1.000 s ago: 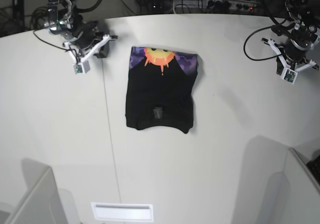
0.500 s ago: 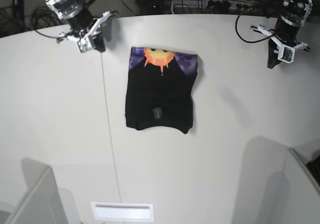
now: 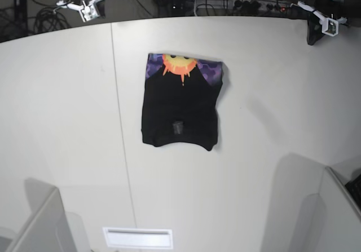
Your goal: Fold the T-shirt properly
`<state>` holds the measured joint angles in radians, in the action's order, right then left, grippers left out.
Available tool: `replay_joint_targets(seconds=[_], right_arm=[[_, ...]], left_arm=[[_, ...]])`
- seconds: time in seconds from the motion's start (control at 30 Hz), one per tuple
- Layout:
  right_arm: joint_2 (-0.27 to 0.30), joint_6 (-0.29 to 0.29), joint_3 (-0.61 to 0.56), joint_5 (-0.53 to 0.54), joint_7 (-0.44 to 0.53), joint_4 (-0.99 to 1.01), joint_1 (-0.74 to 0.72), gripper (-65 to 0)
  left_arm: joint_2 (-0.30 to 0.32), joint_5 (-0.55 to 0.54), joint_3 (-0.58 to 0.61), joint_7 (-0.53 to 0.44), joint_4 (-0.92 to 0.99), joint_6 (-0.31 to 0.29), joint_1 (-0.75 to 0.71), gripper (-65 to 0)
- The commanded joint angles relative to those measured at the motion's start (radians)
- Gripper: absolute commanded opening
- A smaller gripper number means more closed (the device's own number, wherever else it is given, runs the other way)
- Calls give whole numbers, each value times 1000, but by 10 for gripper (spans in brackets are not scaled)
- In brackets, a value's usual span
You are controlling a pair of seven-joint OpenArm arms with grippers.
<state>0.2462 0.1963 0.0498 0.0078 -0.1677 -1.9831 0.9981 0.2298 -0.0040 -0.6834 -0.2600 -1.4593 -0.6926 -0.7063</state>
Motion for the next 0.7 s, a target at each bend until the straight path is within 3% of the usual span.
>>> replay_joint_targets(seconds=[0.0,0.2,0.33,0.47,0.67], right_arm=[[5,2,-12,1,18,-14,29,-650],[3,2,-32,-2,10,-14,140,-650],[3,2,-34,1,-125,-12,164,-650],[6,2,-90,2,-241,34,137,-650],[6,2,-250,1,-250,298,8,-650]], left_arm=[[13,-26,-6,-60,-14,-6,-25,-650],[-16,-104,4,-84,-17,-6,-149,-650],[-17,-127,4,-84,-17,-6,-223,-650],[-30,-121,6,-77,-5,-6,-273,-650],[-27,-120,120,-77,210,-6,-257,-650]])
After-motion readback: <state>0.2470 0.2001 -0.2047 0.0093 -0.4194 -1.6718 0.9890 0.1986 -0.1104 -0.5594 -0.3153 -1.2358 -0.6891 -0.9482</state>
